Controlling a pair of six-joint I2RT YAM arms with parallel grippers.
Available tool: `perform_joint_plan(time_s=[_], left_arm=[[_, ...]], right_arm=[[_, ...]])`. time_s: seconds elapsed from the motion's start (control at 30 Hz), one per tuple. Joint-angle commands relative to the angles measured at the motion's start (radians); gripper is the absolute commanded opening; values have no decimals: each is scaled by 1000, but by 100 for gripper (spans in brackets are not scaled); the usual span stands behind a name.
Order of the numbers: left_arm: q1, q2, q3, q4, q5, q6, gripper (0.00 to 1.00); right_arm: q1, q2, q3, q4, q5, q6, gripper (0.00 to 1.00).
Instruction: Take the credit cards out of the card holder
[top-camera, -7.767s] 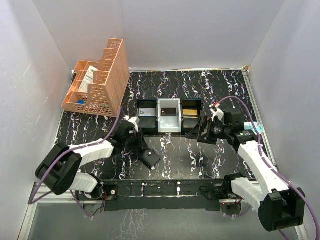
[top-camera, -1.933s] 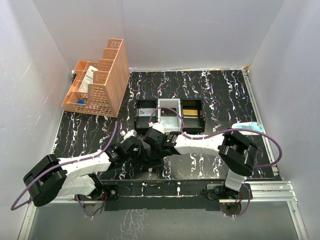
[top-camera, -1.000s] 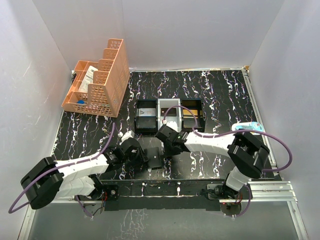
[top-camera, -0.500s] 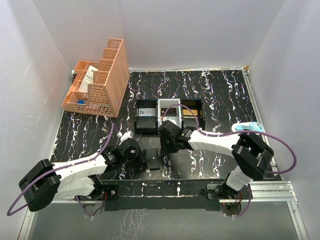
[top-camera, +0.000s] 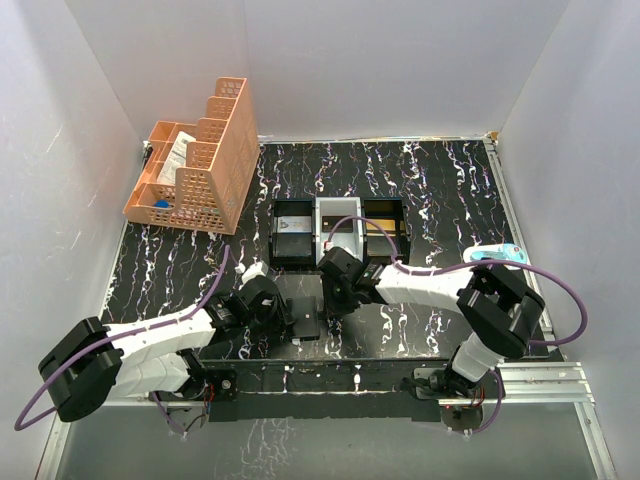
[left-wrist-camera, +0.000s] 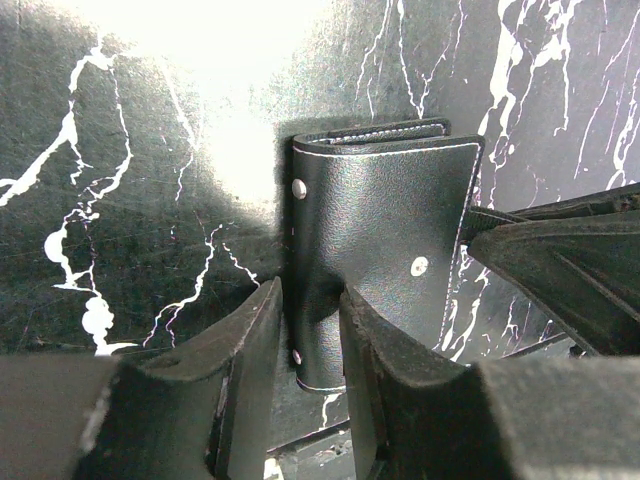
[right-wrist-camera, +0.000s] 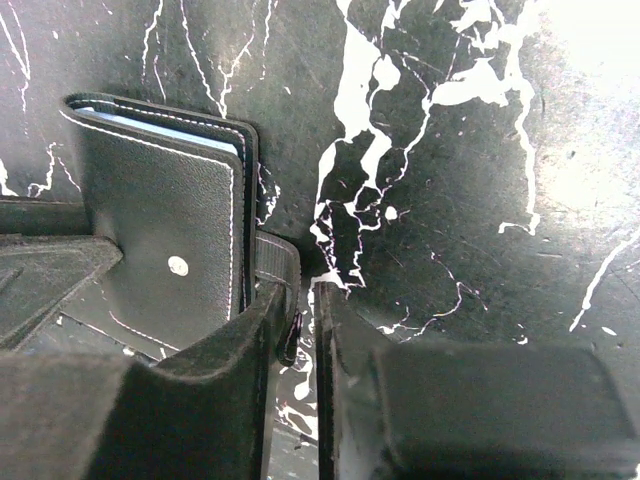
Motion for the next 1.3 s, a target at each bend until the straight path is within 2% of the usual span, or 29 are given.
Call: perform_joint_plan(time_s=[0.0,0.13,0.2,0.37,0.53,0.73,0.93,1.13,1.27], left_arm=[[2,11,14,-85,-19,27,30],[3,-16,28,-109,-34,30,41],[2,-40,47,-137,-52,29,50],[2,-90,112,-191,-60,69,68],[2,-147,167,-214,-36,113,80],[2,-230,183,-232,-89,126,98],[2,-219,205,-290,-148,116,99],[2,-140,224,-236,-77,168,99],[3,-111,252,-278,-105,163,99]], right_arm=[[-3,-9,-8,67,-4,8,13],[-3,-43,-12,96,-4,5,4],[-3,-73,-8,94,10,-6,1],[-6,-169,-13,68,57,-15,0],[-27,-312,-96,108,71,1,0],[-106,-446,-168,157,-39,-8,0],[-130,-445,-150,160,-115,-29,0],[-134,-378,-117,177,-158,-52,0],[-135,-310,-88,190,-242,-101,0]])
